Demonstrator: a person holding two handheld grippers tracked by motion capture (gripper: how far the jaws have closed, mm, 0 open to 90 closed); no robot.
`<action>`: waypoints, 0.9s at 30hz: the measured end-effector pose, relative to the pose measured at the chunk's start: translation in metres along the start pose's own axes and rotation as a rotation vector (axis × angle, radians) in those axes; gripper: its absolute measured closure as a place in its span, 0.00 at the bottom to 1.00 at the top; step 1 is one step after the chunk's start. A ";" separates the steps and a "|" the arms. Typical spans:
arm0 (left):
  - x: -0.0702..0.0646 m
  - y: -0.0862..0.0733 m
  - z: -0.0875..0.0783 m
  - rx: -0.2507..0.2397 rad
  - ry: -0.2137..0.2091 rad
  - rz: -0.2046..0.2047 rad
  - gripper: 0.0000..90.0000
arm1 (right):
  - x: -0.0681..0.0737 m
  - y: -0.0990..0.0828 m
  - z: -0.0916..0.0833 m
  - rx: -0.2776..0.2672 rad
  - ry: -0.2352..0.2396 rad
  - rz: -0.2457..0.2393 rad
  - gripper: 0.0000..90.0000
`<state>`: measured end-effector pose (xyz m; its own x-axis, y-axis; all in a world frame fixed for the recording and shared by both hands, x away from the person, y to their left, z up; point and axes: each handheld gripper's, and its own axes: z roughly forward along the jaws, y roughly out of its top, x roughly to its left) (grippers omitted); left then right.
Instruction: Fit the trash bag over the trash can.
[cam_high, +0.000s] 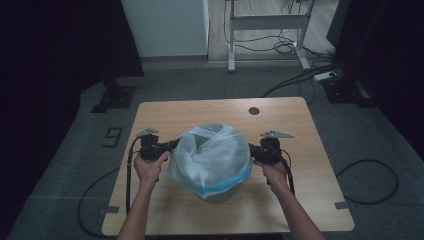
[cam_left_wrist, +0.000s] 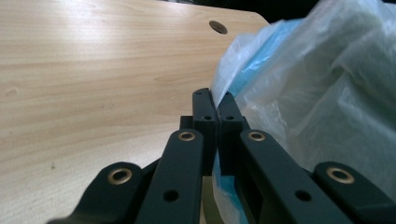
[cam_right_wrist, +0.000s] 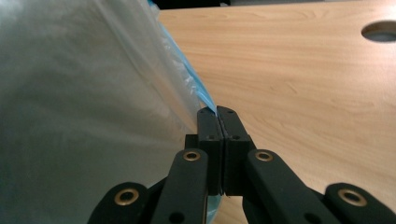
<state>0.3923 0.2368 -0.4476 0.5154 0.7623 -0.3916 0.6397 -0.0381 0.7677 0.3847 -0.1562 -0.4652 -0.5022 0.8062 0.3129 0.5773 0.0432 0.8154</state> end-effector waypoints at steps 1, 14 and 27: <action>0.000 -0.003 -0.001 0.001 -0.002 0.000 0.99 | -0.001 -0.003 0.000 0.003 -0.003 0.000 0.97; -0.005 -0.011 -0.009 -0.084 -0.016 0.038 0.96 | -0.007 -0.012 -0.023 -0.132 -0.011 0.004 0.88; -0.006 -0.011 -0.013 -0.091 -0.013 0.057 0.92 | -0.001 -0.013 -0.068 -0.245 -0.058 -0.088 0.60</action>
<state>0.3751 0.2413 -0.4471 0.5577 0.7517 -0.3519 0.5548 -0.0223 0.8317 0.3343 -0.1979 -0.4427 -0.5019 0.8382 0.2131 0.3568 -0.0238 0.9339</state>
